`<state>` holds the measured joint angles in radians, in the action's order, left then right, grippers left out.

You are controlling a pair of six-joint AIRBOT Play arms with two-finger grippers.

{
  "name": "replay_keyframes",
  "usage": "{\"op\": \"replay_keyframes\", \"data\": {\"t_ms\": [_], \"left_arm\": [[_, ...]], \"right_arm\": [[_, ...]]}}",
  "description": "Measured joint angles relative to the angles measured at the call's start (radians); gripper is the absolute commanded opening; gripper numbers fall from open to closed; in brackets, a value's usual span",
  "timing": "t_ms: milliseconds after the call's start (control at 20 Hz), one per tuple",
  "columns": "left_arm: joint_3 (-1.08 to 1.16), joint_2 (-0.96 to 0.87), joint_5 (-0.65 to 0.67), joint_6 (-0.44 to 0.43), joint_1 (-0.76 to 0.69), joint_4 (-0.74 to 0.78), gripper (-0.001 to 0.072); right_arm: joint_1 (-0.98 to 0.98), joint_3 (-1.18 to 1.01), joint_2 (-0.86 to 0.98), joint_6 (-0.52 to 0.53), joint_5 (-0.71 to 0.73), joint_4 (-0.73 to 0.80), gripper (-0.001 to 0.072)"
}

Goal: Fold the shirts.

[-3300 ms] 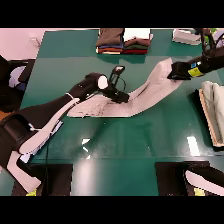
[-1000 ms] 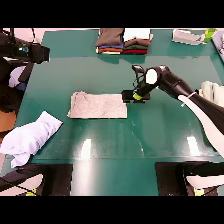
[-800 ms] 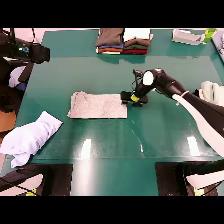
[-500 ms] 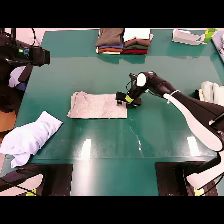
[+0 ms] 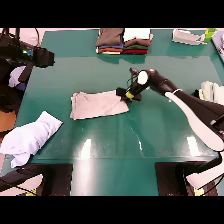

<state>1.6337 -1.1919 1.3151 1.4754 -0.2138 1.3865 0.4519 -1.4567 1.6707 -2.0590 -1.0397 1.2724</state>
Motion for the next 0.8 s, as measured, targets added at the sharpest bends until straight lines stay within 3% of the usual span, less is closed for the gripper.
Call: {"op": "replay_keyframes", "data": {"t_ms": [400,800], "left_arm": [[0.000,0.000,-0.011,-0.009,-0.160,-0.003,0.0022],[0.000,0.000,-0.013,0.003,-0.219,-0.026,0.0022]], "right_arm": [[-0.354,-0.203,-0.159,0.130,-0.160,0.256,0.0016],[-0.848,-0.298,-0.181,0.201,-0.151,0.269,0.0016]]}}
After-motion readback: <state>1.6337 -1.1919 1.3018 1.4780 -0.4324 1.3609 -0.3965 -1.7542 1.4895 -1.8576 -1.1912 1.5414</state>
